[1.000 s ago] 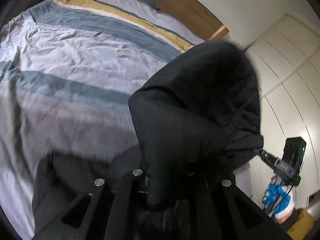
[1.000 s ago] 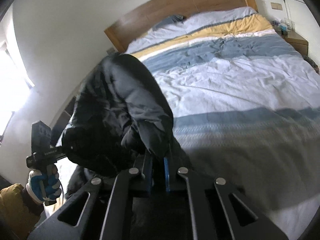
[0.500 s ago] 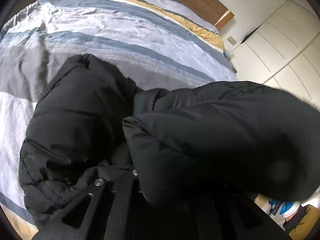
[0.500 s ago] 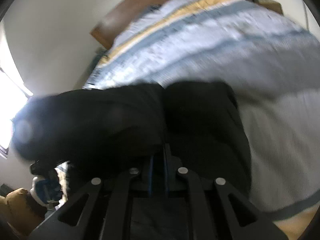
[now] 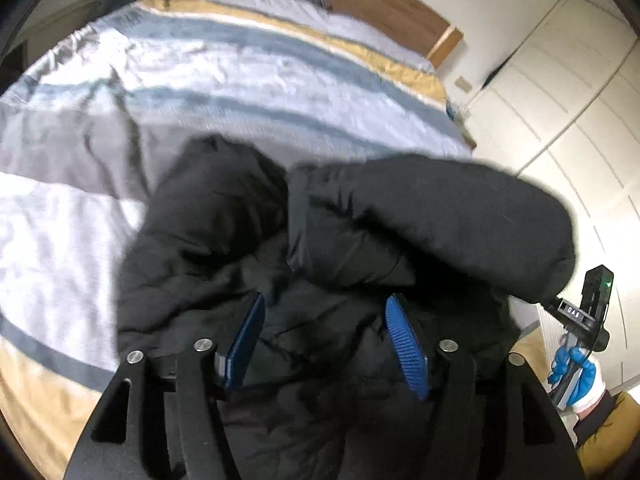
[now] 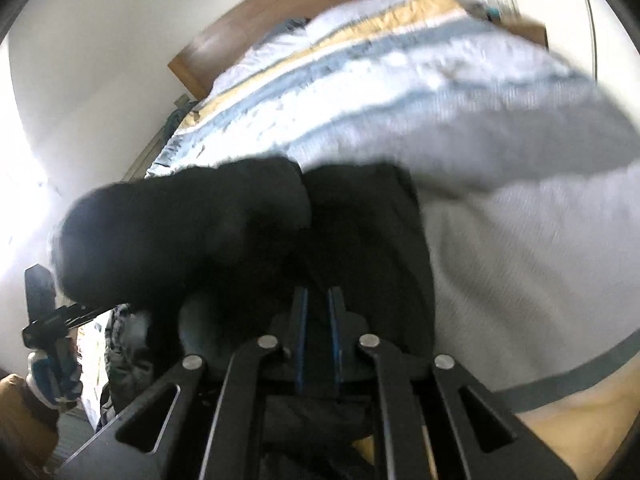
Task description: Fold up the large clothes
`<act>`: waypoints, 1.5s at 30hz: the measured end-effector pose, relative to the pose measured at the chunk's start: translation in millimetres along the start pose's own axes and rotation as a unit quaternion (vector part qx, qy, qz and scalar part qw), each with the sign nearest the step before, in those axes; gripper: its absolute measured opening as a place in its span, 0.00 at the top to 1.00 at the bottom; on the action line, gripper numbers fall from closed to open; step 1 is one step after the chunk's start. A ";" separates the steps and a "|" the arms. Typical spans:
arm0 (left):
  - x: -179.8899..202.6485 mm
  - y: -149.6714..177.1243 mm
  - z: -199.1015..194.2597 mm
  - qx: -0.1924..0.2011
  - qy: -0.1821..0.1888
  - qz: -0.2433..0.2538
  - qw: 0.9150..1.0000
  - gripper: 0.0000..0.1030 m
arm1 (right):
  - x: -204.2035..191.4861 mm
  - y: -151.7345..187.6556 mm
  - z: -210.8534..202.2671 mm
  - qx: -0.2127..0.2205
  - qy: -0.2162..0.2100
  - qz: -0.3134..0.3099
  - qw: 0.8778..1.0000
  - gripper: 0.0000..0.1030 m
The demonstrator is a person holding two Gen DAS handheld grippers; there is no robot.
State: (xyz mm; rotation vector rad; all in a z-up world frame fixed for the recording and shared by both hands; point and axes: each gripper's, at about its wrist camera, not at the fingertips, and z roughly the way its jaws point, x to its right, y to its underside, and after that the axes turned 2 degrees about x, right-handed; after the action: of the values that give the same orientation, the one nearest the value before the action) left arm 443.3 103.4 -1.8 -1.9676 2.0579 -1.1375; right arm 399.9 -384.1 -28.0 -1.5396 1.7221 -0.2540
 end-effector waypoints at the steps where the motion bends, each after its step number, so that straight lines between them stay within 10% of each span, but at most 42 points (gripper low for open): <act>1: 3.3 -8.2 -9.5 0.012 -0.003 0.006 1.000 0.32 | -5.2 -9.4 -6.1 0.011 -0.002 -0.005 1.000 0.90; 5: 26.6 -55.2 -23.6 0.061 0.010 0.024 0.998 0.27 | -34.5 -63.3 -14.3 0.055 -0.023 -0.039 0.997 0.78; 7: 44.3 -76.8 -18.8 0.073 0.014 0.041 0.996 0.25 | -51.0 -84.3 -11.0 0.069 -0.037 -0.052 0.996 0.51; 18: 110.0 -44.1 58.9 0.003 0.013 0.134 0.991 0.21 | -129.1 -64.3 48.0 -0.025 -0.083 -0.157 0.984 0.49; 23: 86.9 13.4 104.5 -0.053 -0.037 0.149 0.987 0.21 | -121.5 -3.9 86.8 -0.107 -0.025 -0.238 0.965 0.49; 31: 71.2 44.7 156.9 -0.058 -0.081 0.172 0.980 0.20 | -92.6 43.2 135.5 -0.122 0.016 -0.250 0.960 0.49; 45: 85.3 38.1 76.1 -0.002 -0.076 0.184 0.980 0.20 | -96.0 41.4 79.8 -0.131 0.026 -0.255 0.958 0.49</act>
State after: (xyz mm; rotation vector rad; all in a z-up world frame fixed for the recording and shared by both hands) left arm 436.8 -10.2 -41.3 -1.5295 2.2154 -0.8769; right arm 416.6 -259.5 -66.4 -2.1838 1.4083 -0.3365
